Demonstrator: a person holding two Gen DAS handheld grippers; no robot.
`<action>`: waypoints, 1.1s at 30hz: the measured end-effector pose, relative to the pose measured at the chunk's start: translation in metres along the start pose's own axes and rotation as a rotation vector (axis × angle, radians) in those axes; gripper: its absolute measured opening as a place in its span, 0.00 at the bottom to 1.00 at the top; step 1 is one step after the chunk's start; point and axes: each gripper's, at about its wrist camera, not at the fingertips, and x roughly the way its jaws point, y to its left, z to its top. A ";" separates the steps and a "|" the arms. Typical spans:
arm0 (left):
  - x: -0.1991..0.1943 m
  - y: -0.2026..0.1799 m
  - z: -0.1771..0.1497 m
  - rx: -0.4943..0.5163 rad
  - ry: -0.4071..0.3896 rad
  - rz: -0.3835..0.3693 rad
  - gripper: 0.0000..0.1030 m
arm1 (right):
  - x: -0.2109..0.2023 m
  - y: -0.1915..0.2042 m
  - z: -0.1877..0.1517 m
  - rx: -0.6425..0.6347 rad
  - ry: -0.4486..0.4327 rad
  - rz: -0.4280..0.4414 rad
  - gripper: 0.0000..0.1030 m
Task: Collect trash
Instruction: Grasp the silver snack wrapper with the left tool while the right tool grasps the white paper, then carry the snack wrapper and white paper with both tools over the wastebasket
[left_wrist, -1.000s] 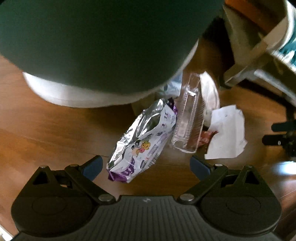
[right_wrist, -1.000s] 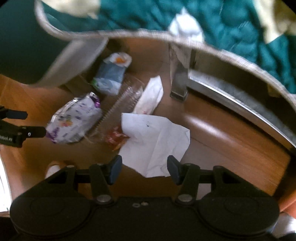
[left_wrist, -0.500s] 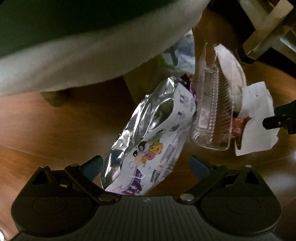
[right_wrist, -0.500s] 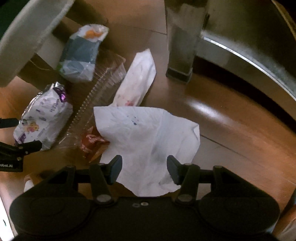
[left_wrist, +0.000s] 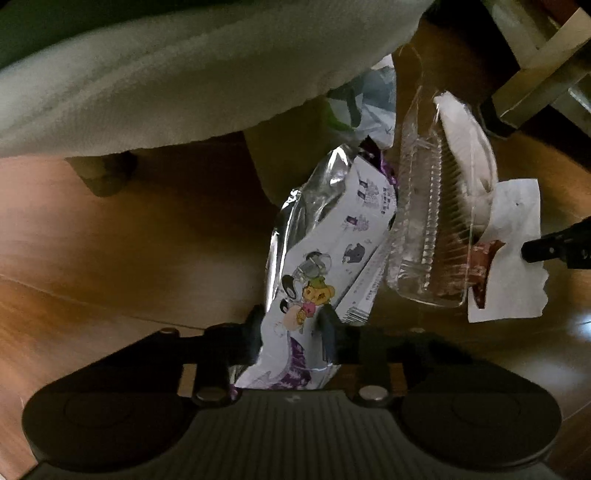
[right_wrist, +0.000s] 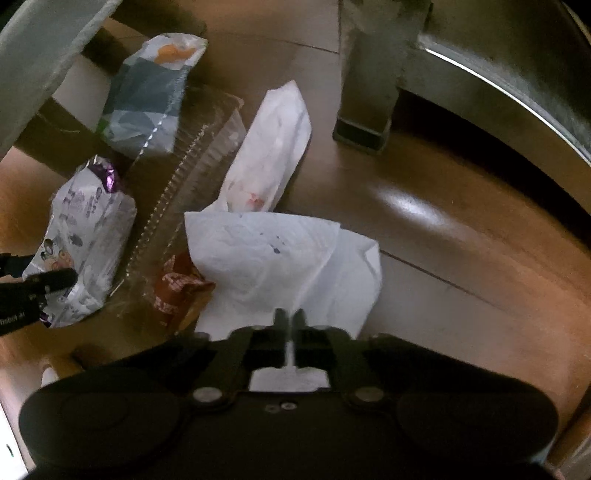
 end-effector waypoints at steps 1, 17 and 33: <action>-0.003 -0.003 0.000 -0.002 -0.004 0.001 0.26 | -0.001 0.000 -0.001 -0.008 -0.005 -0.002 0.01; -0.060 -0.003 -0.024 -0.052 -0.033 0.023 0.17 | -0.085 0.007 -0.039 -0.015 -0.111 0.063 0.00; -0.216 0.029 -0.061 -0.210 -0.242 0.057 0.09 | -0.255 0.029 -0.082 -0.060 -0.357 0.116 0.00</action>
